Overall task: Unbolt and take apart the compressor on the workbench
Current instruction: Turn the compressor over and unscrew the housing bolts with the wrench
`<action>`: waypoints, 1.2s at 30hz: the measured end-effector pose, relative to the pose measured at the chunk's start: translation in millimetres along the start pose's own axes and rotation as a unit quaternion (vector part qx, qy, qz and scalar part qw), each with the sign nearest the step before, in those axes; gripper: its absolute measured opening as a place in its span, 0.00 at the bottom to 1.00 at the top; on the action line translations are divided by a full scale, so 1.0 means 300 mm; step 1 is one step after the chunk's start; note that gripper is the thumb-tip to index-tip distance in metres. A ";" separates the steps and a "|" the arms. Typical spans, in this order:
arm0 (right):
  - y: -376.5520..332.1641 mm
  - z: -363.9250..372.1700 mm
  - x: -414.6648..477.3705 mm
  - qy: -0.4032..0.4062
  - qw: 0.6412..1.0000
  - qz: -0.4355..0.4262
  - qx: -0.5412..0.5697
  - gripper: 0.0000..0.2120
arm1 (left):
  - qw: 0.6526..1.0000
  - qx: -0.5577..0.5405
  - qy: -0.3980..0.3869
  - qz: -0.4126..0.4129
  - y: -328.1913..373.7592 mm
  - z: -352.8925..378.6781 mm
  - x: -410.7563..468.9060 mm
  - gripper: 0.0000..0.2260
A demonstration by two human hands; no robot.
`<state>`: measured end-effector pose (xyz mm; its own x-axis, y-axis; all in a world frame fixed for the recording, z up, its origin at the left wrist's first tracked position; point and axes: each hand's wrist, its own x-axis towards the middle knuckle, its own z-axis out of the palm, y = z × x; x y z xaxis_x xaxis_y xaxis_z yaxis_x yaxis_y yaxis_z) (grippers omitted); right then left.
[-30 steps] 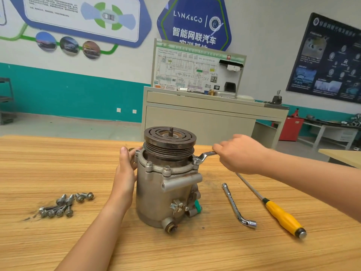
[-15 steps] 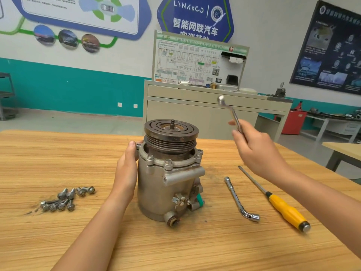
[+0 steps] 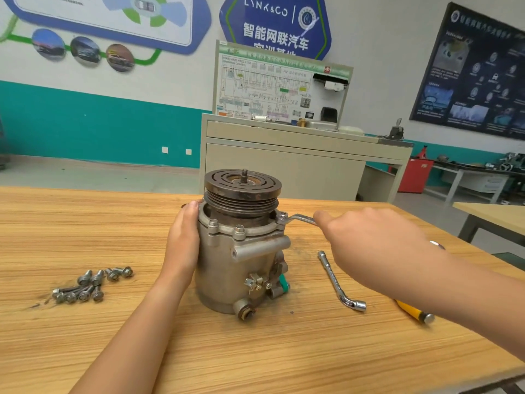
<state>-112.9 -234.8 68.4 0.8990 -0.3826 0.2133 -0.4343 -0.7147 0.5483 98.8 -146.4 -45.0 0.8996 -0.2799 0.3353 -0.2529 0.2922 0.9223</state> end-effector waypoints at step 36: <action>0.101 0.155 0.104 0.178 0.952 -0.005 0.249 0.16 | 0.999 -0.013 -0.029 0.006 -0.046 0.004 -0.005 0.23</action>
<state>-100.8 -295.5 54.1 0.8268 -0.2152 0.5198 -0.3193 -0.9402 0.1187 100.5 -151.2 -57.8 0.8742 -0.3282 0.3580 -0.2542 0.3189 0.9130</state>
